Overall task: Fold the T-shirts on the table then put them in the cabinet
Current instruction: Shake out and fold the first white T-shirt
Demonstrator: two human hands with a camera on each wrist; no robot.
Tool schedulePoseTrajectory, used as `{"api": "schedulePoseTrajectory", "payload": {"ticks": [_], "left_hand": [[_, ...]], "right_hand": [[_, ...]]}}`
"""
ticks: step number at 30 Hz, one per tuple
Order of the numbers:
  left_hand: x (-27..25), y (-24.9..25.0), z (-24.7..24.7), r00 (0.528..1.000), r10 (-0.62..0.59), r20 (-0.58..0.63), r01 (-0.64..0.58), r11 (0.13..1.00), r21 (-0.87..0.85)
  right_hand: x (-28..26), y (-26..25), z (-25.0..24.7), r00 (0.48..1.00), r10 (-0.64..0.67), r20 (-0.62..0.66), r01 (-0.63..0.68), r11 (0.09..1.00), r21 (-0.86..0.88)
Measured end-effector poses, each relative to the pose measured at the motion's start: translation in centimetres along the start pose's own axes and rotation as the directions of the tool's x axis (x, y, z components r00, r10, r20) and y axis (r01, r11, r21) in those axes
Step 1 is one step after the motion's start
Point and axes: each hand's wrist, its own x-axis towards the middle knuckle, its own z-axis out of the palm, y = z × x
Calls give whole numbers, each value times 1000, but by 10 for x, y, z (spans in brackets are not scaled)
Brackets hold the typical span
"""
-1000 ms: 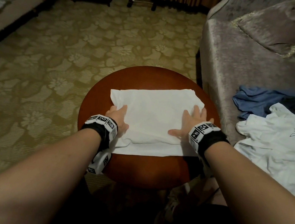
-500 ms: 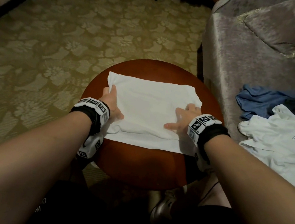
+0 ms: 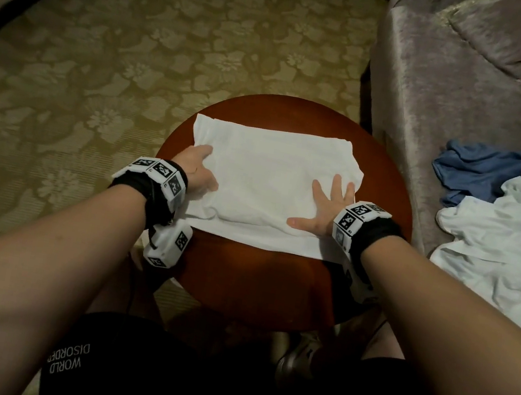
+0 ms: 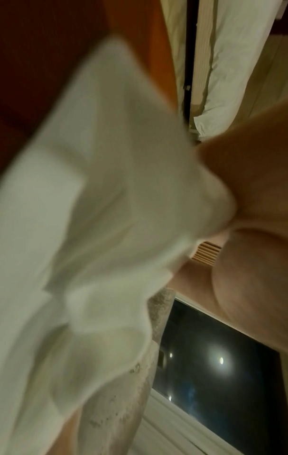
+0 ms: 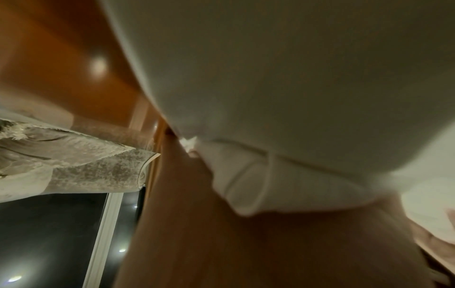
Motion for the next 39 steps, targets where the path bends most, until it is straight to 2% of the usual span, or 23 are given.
{"api": "schedulePoseTrajectory", "payload": {"ticks": [5, 7, 8, 10, 12, 14, 15, 17, 18, 20, 24, 26, 27, 29, 31, 33, 37, 39], "left_hand": [[-9, 33, -1, 991, 121, -62, -114, 989, 96], [-16, 51, 2, 979, 189, -71, -174, 969, 177], [-20, 61, 4, 973, 219, -69, -200, 957, 209], [-25, 79, 11, 967, 248, -58, -226, 940, 256], [-30, 99, 20, 962, 268, -53, -241, 922, 303], [-34, 118, 30, 953, 299, -49, -267, 906, 329], [-35, 127, 37, 950, 311, -39, -282, 900, 331], [-40, 144, 52, 947, 320, -13, -299, 898, 324], [-42, 151, 61, 947, 321, -5, -302, 897, 322], [-45, 161, 79, 948, 318, 4, -303, 899, 316], [-46, 173, 114, 937, 342, 66, -346, 891, 293], [-42, 173, 125, 939, 330, 93, -343, 917, 204], [-38, 170, 128, 948, 310, 72, -318, 928, 192], [-28, 162, 130, 969, 248, 5, -240, 930, 277], [-19, 148, 130, 986, 163, -31, -133, 891, 434], [-14, 135, 131, 995, 89, -35, -59, 854, 516], [-11, 113, 136, 998, -38, 42, 16, 898, 439], [-12, 108, 138, 996, -51, 72, 15, 902, 431]], "right_hand": [[1, -3, -2, 1000, -2, 3, 2, 999, 39], [0, -1, -8, 1000, -13, -5, 13, 991, 136], [-3, 1, -12, 1000, -10, -23, 15, 969, 247], [-10, 8, -17, 985, 63, -159, 39, 824, 565], [-14, 19, -19, 927, 220, -306, 90, 659, 747], [-12, 28, -15, 940, 241, -239, 80, 526, 846], [-11, 31, -12, 961, 230, -152, 47, 407, 912], [-13, 37, -8, 980, 198, 21, -43, 108, 993], [-12, 42, -8, 983, 176, 49, -54, 23, 998], [-11, 49, -5, 991, 127, 45, -38, -51, 998], [-9, 63, 0, 999, -6, 46, -46, -128, 991], [-13, 64, -4, 999, -5, 47, -47, -132, 990], [-12, 65, -7, 999, 5, 37, -36, -88, 995], [-1, 67, -4, 999, 45, -6, 3, 69, 998], [10, 69, 0, 999, 45, 15, -24, 188, 982], [-3, 64, -7, 999, 26, 26, -32, 265, 964], [-7, 64, -12, 998, 51, -22, -3, 445, 896], [-7, 63, -11, 997, 62, -45, 12, 454, 891]]}}
